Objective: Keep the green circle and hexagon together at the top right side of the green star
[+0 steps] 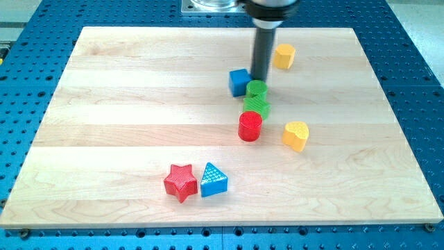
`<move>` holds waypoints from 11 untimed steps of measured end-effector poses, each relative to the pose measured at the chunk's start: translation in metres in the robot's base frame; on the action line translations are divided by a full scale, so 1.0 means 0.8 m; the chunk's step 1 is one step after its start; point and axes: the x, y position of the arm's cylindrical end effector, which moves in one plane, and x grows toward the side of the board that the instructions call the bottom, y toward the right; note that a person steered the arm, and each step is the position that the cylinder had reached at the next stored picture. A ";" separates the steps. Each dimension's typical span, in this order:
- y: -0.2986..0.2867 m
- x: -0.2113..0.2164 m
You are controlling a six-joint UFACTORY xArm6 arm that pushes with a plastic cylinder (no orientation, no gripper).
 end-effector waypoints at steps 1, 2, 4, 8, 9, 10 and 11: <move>-0.066 0.001; -0.078 0.036; -0.009 0.032; 0.123 -0.145; 0.112 -0.093; 0.075 -0.061; 0.069 -0.061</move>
